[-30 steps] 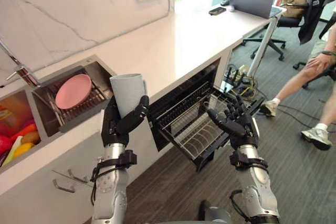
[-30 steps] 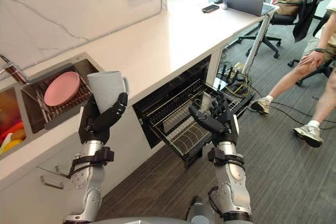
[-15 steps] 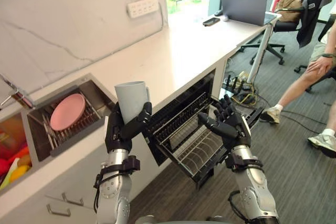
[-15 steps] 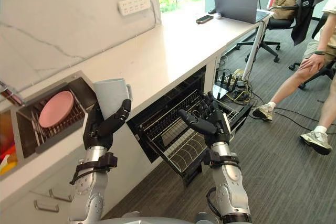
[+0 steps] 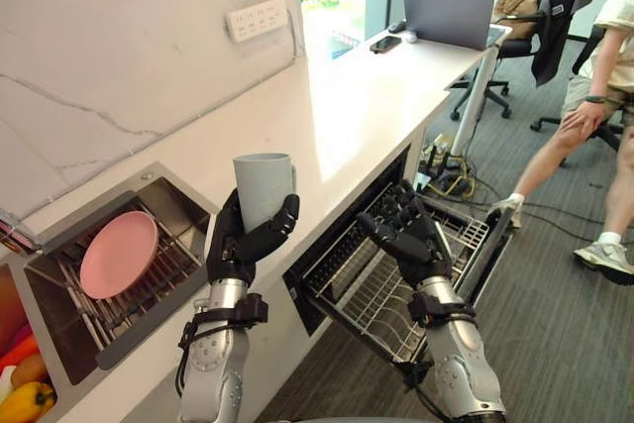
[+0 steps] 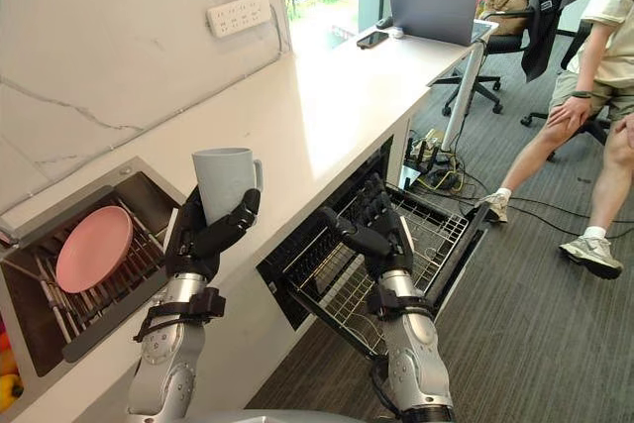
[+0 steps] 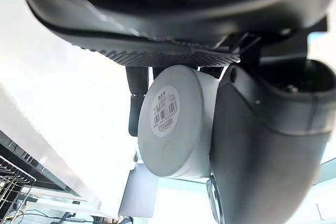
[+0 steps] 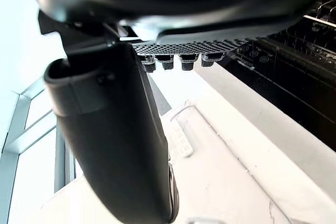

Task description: Walk over to the sink, pick up the cup, carry it to the dishwasher, place the cup inside the dishwasher, then close the dishwasher door

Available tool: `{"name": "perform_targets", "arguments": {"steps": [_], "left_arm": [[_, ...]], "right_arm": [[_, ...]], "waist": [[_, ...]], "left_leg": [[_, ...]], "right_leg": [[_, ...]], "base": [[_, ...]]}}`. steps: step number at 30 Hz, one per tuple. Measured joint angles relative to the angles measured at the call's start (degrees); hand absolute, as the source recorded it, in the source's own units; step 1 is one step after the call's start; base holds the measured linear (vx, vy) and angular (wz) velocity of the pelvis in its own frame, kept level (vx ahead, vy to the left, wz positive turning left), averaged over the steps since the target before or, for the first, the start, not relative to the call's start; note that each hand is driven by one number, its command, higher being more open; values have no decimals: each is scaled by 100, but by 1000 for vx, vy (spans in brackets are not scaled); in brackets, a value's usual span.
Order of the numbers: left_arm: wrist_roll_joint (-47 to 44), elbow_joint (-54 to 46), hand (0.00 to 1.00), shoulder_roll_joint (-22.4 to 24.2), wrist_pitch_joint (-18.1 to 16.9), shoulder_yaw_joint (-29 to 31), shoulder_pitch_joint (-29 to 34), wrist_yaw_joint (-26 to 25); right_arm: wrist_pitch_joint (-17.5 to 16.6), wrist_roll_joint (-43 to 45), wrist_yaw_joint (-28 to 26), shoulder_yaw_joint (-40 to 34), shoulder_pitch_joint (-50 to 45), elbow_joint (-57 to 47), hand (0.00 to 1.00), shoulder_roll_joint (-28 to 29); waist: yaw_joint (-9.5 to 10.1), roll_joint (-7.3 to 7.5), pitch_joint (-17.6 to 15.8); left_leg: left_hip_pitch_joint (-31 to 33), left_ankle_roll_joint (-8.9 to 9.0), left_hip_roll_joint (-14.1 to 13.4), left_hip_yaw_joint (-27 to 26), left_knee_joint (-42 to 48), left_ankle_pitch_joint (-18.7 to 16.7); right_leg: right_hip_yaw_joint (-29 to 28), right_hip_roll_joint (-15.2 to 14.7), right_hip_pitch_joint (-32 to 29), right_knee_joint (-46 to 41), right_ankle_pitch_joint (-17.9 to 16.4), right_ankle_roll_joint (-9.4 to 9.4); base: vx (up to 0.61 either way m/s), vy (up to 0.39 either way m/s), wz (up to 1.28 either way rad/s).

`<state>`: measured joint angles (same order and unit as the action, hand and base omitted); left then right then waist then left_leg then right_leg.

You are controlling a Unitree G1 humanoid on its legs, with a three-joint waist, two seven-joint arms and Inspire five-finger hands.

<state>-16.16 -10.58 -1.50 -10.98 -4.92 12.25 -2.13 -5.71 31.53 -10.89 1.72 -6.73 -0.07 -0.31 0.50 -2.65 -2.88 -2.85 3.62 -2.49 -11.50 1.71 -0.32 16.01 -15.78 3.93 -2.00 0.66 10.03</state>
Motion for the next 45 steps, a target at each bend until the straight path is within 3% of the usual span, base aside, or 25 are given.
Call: {"name": "perform_targets", "arguments": {"steps": [6,12,16,23,33,34,39,45], "left_arm": [[467,2,0,-19,-64,-14,-136,53],[1038,29,0,-29,-248,-10,-413,178],[1309,81,0,-56,-311,-8,-427,246],[1956,218,0,-266,-329,-57,-433,226],[2556,200,0,-304,-315,-465,-435,-37],[2675,199,0,-303,-315,-466,-437,-94],[3317,130,0,-342,-317,-607,-437,-437],[3449,-12,0,-410,-316,-704,-424,-696]], "right_arm": [[15,629,-552,16,214,-185,100,8],[527,1345,-1263,112,224,-524,100,-8],[812,1392,-1435,288,243,-568,100,-19],[1115,1307,-1268,622,341,-589,100,-79],[1125,1207,-112,1065,626,-598,100,-180],[1125,1205,26,1134,669,-600,0,-180],[1125,1154,580,1315,790,-608,0,-182],[973,881,1131,1499,975,-607,0,-213]], "waist": [[-72,56,-25],[-142,151,-17],[-136,189,-11],[-125,297,-31],[-104,293,-28],[-95,293,-28],[13,290,-26],[39,286,-23]], "left_leg": [[-101,62,-102,-224,-168,29],[-185,79,-149,-382,-262,30],[-205,78,-146,-452,-296,30],[-217,76,-139,-461,-325,31],[-208,69,-134,-328,-334,36],[-207,69,-135,-322,-332,36],[-158,59,-130,-256,-309,45],[-158,41,-106,-201,-307,62]], "right_leg": [[-121,175,-40,199,145,-100],[-128,238,-68,259,229,-127],[-98,248,-71,325,313,-135],[10,245,-69,333,319,-131],[182,240,5,333,326,-130],[188,240,10,333,326,-130],[266,232,15,334,326,-131],[322,213,50,334,325,-131]], "base": [[-13,-18,-21],[-10,-15,-14],[-12,1,-9],[-6,-1,-2],[-3,-7,6],[0,0,0],[-15,-9,6],[-11,-5,5]]}}
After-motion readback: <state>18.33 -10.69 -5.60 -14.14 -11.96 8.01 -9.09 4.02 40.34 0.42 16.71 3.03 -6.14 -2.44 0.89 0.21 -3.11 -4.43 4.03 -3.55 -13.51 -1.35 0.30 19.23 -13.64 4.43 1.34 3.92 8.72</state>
